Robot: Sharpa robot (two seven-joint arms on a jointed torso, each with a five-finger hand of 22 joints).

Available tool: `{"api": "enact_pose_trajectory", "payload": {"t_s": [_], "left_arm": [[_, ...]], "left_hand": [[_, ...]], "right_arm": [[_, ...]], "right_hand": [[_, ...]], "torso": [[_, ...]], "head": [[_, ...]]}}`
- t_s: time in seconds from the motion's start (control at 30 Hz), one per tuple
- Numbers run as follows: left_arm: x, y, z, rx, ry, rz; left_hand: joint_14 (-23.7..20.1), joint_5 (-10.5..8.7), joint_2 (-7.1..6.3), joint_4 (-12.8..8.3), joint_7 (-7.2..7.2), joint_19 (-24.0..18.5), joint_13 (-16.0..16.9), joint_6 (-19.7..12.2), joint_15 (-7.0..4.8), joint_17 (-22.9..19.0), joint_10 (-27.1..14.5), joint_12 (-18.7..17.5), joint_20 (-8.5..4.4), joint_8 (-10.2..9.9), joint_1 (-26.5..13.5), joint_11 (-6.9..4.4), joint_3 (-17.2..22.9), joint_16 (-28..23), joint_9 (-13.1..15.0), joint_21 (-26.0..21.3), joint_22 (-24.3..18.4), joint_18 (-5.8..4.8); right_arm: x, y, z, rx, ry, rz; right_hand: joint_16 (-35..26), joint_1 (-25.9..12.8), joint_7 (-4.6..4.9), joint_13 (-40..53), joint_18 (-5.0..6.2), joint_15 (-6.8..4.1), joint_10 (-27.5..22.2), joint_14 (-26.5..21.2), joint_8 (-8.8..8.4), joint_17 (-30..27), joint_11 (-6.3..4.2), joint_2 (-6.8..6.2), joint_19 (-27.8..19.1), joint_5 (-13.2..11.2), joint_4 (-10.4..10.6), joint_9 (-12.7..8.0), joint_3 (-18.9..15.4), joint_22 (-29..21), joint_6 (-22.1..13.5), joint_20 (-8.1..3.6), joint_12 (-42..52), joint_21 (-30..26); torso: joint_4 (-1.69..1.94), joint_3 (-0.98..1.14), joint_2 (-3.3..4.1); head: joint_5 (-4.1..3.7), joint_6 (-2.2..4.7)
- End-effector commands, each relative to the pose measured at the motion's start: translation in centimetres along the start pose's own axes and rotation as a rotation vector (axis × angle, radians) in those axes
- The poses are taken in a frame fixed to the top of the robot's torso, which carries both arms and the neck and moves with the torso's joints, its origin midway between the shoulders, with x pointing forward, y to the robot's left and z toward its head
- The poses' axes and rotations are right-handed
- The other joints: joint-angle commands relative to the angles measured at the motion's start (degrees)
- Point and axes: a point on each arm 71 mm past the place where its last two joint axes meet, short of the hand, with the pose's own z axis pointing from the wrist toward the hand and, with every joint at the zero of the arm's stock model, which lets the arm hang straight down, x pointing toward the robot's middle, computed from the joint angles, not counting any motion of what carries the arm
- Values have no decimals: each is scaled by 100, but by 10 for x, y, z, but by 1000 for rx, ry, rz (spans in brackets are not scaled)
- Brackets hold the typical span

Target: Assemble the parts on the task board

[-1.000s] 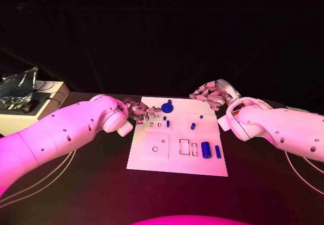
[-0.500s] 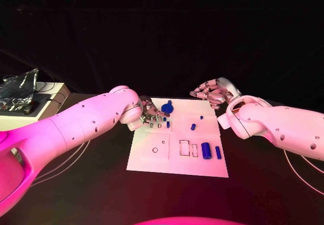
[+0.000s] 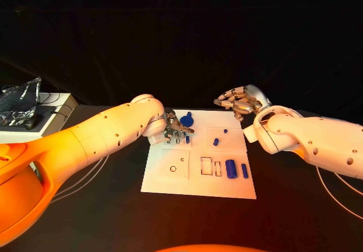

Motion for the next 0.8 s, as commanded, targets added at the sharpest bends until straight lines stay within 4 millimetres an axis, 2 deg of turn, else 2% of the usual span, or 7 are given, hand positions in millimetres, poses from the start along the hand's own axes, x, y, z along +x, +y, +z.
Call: {"api": "enact_pose_trajectory", "payload": {"t_s": [0.03,0.13,0.2,0.27,0.33,0.53,0.8], "left_arm": [[2,-2,0,-14,28,39],[2,-2,1,-20,37,47],[2,-1,1,-22,42,51],[3,-1,1,-23,46,53],[3,-1,1,-24,49,55],[3,-2,2,-19,51,56],[3,-3,4,-17,50,53]], "left_hand": [[44,2,-2,-3,-8,39,10,31,-3,37,25,-15,1,15,-63,-22,36,40,42,34,408,-20],[54,3,13,-12,-16,50,15,32,-6,65,38,-25,0,13,-73,-27,43,52,129,85,416,-22],[40,2,18,-15,-11,24,18,20,-2,57,29,-36,0,-1,-81,-22,42,36,182,66,402,-19],[45,1,19,-16,-18,28,21,28,-6,62,35,-33,2,3,-85,-26,40,39,205,74,402,-19],[49,3,25,-23,-18,26,21,24,-5,71,31,-34,1,2,-83,-26,41,44,235,78,400,-20],[49,3,25,-23,-18,26,21,24,-5,71,31,-34,1,2,-83,-26,41,44,235,78,400,-20],[44,3,36,-35,-18,15,22,22,-5,73,28,-33,4,-7,-76,-26,41,41,280,75,393,-18]], "right_arm": [[-3,3,1,-19,-44,44],[-4,4,2,-26,-49,50],[-4,5,2,-30,-53,52],[-5,5,2,-32,-56,53],[-6,5,3,-34,-59,54],[-5,6,3,-38,-59,55],[-5,7,3,-39,-57,56]], "right_hand": [[-150,-39,28,-180,35,-17,50,1,-70,-97,6,52,141,31,-37,-56,-9,409,25,-35,-70,-311],[-309,-36,50,-401,63,3,88,-72,-167,-184,20,51,65,34,-47,-133,-17,290,29,-16,-219,-858],[-475,-39,85,-623,125,57,128,-317,-295,-290,60,45,-200,35,-46,-225,-21,19,22,43,-436,-1924],[-432,-31,90,-837,109,55,217,-321,-448,-399,55,49,-120,39,-52,-357,-25,-48,128,30,-547,-2098],[-361,-30,86,-901,103,52,199,-345,-526,-491,58,46,-53,33,-61,-419,-40,9,180,25,-478,-2204],[-292,-33,82,-961,97,50,189,-358,-545,-580,56,50,8,33,-64,-443,-48,155,205,22,-422,-2309],[-286,-27,80,-962,97,49,193,-358,-540,-584,52,51,21,33,-67,-441,-45,171,210,21,-414,-2315]], "torso": [[-1,7,27],[-5,5,25],[-9,4,23],[-7,0,23],[-2,-2,25],[-10,4,32],[-11,-4,37]], "head": [[0,-4],[1,-22],[12,-33],[4,-32],[-5,-43],[-6,-54],[-13,-72]]}}
